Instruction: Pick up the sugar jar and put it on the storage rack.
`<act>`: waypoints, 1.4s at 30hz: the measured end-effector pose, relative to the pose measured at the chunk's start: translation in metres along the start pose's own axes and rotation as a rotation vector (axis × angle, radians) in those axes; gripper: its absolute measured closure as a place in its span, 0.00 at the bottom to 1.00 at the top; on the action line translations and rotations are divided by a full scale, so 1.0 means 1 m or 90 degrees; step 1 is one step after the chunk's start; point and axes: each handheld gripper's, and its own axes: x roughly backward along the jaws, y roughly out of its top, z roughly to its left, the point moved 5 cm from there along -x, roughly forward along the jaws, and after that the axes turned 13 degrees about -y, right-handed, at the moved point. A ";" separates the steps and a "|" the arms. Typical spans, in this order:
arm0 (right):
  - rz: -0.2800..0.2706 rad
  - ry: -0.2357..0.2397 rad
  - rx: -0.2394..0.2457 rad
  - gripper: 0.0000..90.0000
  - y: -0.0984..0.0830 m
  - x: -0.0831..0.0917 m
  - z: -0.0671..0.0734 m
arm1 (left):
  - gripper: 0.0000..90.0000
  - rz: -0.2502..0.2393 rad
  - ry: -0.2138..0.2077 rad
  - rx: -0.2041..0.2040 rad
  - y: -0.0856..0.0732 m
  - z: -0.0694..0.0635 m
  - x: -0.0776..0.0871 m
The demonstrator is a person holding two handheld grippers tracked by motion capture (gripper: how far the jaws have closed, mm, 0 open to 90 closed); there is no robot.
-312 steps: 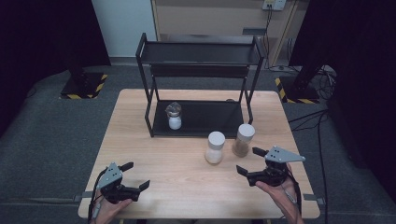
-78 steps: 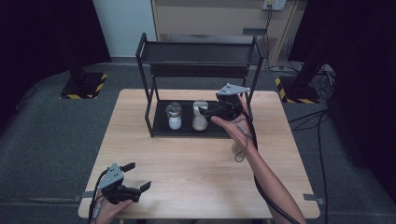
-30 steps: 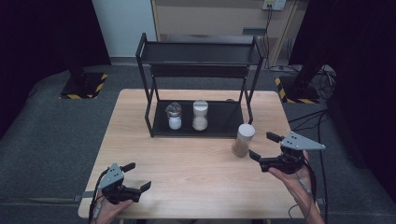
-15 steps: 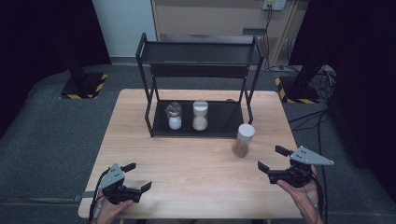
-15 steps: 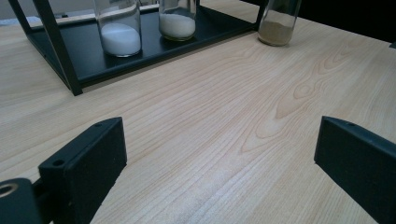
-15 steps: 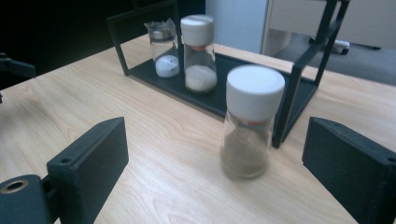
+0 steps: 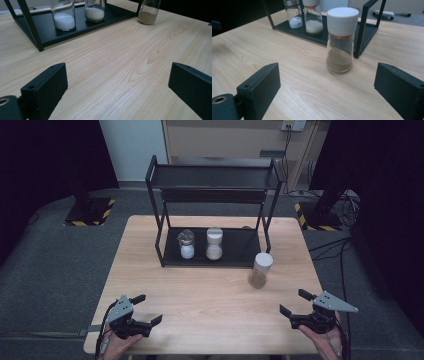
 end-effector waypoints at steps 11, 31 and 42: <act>0.002 0.004 -0.011 0.07 -0.019 -0.002 -0.003 | 0.01 -0.004 -0.001 -0.001 0.000 0.000 0.001; -0.005 0.014 -0.005 0.08 -0.028 -0.005 -0.007 | 0.02 -0.011 -0.010 -0.005 -0.001 0.001 0.001; -0.003 0.013 -0.010 0.08 -0.028 -0.005 -0.008 | 0.01 -0.009 -0.011 -0.005 -0.001 0.001 0.000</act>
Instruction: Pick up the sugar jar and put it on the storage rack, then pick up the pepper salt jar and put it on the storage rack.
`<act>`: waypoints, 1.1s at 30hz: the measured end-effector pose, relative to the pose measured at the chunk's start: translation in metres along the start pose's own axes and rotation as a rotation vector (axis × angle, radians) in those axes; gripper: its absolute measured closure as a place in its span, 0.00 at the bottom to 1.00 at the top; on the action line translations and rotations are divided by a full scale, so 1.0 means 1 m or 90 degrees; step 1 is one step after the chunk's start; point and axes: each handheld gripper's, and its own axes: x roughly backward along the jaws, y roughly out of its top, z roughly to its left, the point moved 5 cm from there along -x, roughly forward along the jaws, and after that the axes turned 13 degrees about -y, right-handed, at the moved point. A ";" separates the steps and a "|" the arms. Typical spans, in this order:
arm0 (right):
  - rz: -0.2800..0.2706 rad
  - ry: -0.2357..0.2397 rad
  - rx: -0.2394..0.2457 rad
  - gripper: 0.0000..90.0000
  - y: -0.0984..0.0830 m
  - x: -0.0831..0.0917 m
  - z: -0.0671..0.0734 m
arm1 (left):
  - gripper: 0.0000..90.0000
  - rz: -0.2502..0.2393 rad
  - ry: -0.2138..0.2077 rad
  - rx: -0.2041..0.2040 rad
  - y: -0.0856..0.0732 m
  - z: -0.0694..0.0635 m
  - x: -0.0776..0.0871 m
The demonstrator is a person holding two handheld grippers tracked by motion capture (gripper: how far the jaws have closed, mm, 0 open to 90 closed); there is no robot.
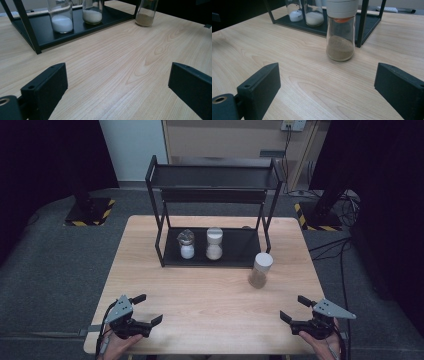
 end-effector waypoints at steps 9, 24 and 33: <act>-0.008 -0.009 0.000 0.07 0.001 0.002 0.001 | 0.01 -0.001 0.001 -0.001 0.000 -0.001 0.000; -0.021 -0.017 0.006 0.05 0.008 0.008 0.006 | 0.01 -0.001 0.001 0.001 0.000 -0.001 0.001; -0.017 -0.013 0.008 0.04 0.021 0.008 0.008 | 0.01 -0.002 0.003 0.002 0.000 -0.001 0.001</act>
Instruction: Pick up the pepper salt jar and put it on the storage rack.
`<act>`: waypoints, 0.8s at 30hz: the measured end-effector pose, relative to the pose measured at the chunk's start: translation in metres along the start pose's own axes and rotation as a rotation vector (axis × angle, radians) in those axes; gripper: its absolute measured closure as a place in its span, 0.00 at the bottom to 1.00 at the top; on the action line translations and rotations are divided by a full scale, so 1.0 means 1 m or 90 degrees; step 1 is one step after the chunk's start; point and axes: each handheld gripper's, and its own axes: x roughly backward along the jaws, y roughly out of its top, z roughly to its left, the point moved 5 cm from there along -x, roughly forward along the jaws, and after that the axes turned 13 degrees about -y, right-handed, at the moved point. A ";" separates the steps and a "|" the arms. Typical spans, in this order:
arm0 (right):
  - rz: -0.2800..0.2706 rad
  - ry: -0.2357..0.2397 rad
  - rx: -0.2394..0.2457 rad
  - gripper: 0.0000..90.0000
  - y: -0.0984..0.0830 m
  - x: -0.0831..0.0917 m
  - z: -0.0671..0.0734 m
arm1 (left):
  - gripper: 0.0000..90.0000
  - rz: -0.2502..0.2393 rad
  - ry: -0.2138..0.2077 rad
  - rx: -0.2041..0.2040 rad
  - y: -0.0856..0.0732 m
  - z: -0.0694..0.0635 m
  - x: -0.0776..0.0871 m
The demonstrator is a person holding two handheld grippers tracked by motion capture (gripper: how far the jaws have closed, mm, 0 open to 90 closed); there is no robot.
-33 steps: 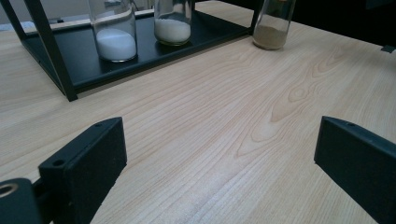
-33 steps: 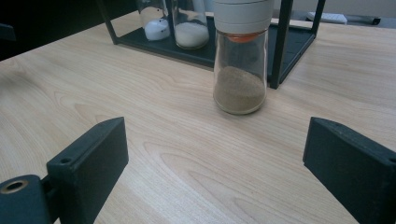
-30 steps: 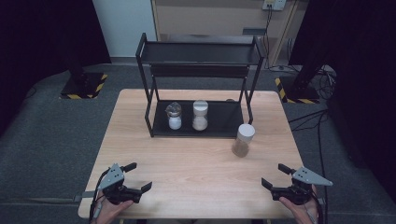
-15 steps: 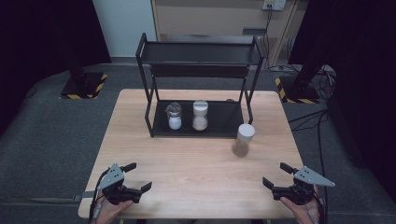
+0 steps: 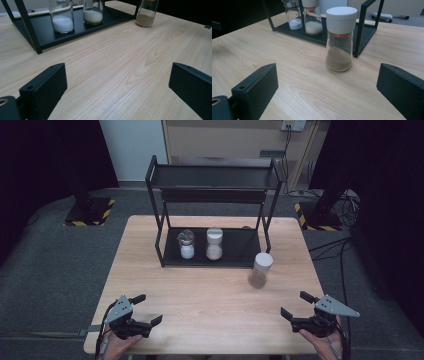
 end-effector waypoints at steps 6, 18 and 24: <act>-0.008 0.001 0.011 0.04 0.015 -0.003 0.002 | 0.01 0.000 0.000 0.000 0.000 0.000 0.000; 0.003 0.013 0.029 0.05 0.047 -0.030 0.003 | 0.01 0.001 0.000 0.000 0.000 0.000 0.000; 0.009 0.018 0.039 0.05 0.058 -0.050 0.004 | 0.01 0.001 0.000 0.000 0.000 0.000 0.000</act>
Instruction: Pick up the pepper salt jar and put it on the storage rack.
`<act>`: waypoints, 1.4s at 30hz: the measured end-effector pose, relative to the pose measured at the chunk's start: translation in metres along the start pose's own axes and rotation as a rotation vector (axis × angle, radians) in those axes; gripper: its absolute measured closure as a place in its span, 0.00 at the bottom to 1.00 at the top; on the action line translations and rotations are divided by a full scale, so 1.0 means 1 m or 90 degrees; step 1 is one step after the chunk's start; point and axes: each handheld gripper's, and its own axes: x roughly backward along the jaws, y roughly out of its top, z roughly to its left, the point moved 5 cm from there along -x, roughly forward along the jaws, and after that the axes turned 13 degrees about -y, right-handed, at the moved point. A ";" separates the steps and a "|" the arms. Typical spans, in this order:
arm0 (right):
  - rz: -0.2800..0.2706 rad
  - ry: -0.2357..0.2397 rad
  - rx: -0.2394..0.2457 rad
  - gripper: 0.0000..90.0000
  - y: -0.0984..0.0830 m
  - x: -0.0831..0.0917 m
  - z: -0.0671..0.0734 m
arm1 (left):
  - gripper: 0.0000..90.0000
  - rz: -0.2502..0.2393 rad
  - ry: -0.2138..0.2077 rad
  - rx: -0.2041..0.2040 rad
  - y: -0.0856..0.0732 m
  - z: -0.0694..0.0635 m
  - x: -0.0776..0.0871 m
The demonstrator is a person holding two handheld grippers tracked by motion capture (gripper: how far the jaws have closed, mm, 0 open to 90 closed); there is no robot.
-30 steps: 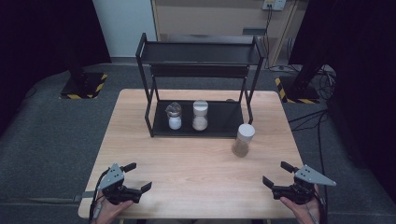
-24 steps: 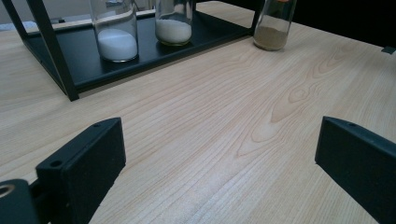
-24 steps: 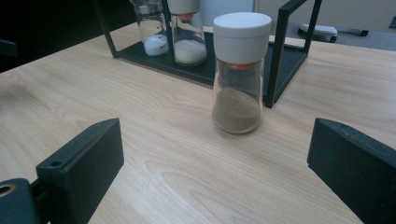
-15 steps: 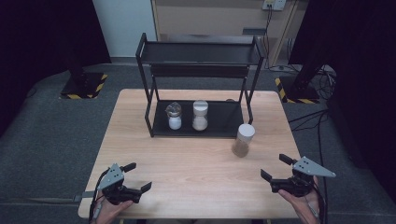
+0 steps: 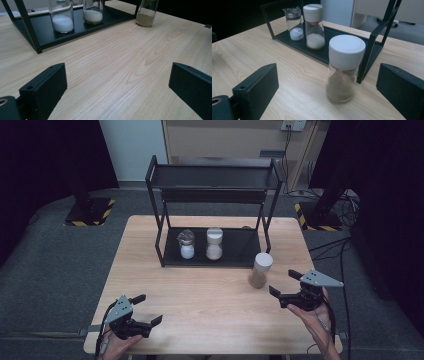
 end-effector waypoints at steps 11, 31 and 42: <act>0.005 -0.005 0.001 0.06 0.015 -0.032 -0.004 | 0.01 0.001 0.000 0.000 0.000 0.000 0.000; 0.032 -0.008 -0.020 0.09 0.015 -0.087 -0.009 | 0.01 0.002 0.000 -0.001 0.000 0.000 0.000; 0.055 -0.012 -0.012 0.22 0.009 -0.107 -0.009 | 0.01 0.000 0.001 0.001 0.000 0.000 0.000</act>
